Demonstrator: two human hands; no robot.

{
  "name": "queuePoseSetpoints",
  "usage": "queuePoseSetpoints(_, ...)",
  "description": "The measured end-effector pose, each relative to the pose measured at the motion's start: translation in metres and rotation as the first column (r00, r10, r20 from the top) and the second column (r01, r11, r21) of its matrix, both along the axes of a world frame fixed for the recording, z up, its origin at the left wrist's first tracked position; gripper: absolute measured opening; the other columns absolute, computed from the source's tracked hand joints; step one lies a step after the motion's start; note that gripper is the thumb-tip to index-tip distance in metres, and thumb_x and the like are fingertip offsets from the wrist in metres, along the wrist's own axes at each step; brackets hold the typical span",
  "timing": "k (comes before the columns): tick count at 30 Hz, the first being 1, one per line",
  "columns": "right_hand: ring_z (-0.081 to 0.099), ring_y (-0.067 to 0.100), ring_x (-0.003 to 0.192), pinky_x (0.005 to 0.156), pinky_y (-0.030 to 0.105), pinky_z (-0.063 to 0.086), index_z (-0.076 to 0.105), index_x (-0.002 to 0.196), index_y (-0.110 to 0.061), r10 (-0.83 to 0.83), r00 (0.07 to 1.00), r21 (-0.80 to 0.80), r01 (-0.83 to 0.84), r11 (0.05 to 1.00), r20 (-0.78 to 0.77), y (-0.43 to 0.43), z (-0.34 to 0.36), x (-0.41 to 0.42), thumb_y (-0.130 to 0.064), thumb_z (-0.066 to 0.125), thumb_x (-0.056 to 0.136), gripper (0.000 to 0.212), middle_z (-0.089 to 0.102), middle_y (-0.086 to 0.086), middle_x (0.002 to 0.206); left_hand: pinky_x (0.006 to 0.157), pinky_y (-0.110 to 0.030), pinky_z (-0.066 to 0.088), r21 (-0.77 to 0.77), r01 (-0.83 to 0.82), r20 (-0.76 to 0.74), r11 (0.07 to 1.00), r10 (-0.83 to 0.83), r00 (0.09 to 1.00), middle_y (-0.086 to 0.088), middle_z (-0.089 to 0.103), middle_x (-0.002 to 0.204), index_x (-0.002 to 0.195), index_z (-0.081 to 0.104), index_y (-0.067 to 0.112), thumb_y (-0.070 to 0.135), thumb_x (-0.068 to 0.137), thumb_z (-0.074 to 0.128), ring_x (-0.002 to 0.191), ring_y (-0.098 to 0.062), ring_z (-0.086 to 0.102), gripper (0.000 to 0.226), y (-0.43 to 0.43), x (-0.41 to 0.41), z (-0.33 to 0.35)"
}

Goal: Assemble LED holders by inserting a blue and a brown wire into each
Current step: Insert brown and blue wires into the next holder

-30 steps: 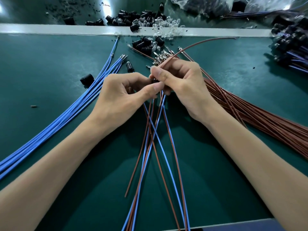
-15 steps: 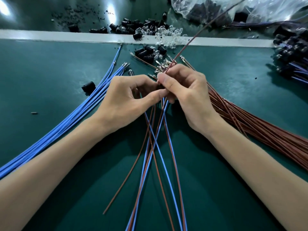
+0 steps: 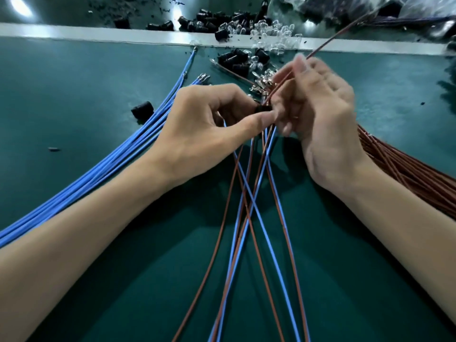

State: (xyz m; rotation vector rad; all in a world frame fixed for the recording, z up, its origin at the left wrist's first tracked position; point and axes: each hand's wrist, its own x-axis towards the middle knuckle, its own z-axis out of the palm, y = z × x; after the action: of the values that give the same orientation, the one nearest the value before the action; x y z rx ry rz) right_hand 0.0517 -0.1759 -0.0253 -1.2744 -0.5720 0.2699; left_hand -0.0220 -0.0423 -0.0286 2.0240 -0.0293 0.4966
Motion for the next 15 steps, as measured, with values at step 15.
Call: queuePoseSetpoints(15, 0.047, 0.006, 0.047, 0.045, 0.018, 0.037, 0.054, 0.079, -0.018, -0.103, 0.988, -0.081, 0.113, 0.990, 0.118, 0.0022, 0.0034, -0.0047, -0.019, 0.052, 0.092, 0.013, 0.054, -0.007, 0.056, 0.051, -0.016, 0.037, -0.018, 0.021, -0.044, 1.000, -0.022, 0.999, 0.004, 0.057, 0.058, 0.070, 0.063, 0.008, 0.020, 0.081, 0.074, 0.051, 0.000, 0.043, 0.019, -0.0026, -0.0012, 0.0046)
